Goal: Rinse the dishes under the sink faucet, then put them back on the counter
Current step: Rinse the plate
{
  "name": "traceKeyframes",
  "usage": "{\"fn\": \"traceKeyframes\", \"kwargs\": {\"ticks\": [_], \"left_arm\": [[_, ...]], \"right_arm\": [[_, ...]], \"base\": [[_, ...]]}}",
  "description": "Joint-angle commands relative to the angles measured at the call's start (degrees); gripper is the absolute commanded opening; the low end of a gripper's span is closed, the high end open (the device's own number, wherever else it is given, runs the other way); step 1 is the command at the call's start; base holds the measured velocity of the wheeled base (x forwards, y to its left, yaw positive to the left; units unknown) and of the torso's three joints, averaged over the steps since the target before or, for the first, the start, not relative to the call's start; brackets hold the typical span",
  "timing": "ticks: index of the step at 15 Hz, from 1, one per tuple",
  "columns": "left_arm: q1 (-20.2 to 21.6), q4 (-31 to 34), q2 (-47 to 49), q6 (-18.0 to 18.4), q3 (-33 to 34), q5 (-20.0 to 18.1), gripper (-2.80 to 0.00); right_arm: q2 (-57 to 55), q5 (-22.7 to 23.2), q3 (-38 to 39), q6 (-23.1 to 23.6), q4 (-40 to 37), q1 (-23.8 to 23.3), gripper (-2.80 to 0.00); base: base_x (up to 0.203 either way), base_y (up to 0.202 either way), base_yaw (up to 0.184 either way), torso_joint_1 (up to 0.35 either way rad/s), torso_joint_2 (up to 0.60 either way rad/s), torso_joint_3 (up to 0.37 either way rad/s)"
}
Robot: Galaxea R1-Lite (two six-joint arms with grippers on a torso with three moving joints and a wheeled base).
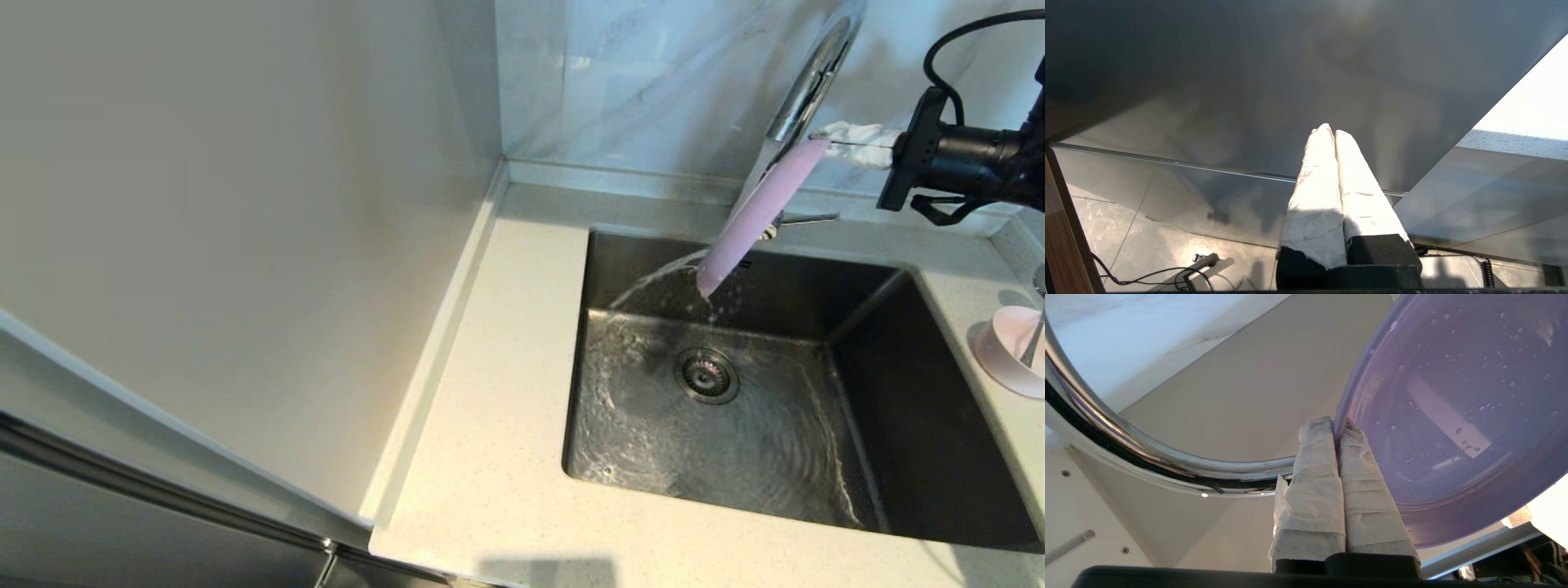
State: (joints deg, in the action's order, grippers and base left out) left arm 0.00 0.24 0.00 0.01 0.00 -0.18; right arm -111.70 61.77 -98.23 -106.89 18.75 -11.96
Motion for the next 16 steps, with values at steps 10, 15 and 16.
{"fn": "traceKeyframes", "kwargs": {"ticks": [10,15,16], "left_arm": [[0.0,0.02,0.0,-0.01,0.0,0.01,-2.8],[0.0,0.02,0.0,-0.01,0.0,0.01,-2.8],[0.0,0.02,0.0,-0.01,0.0,0.01,-2.8]], "right_arm": [[-1.39,2.39,0.06,-0.29,0.64,-0.05,-2.8],[-1.86,3.88,1.29,-0.07,3.31,-0.08,-2.8],[-1.72,3.88,1.29,0.02,3.31,-0.17,-2.8]], "base": [[0.0,0.0,0.0,0.0,0.0,0.0],[0.0,0.0,0.0,0.0,0.0,0.0],[0.0,0.0,0.0,0.0,0.0,0.0]]}}
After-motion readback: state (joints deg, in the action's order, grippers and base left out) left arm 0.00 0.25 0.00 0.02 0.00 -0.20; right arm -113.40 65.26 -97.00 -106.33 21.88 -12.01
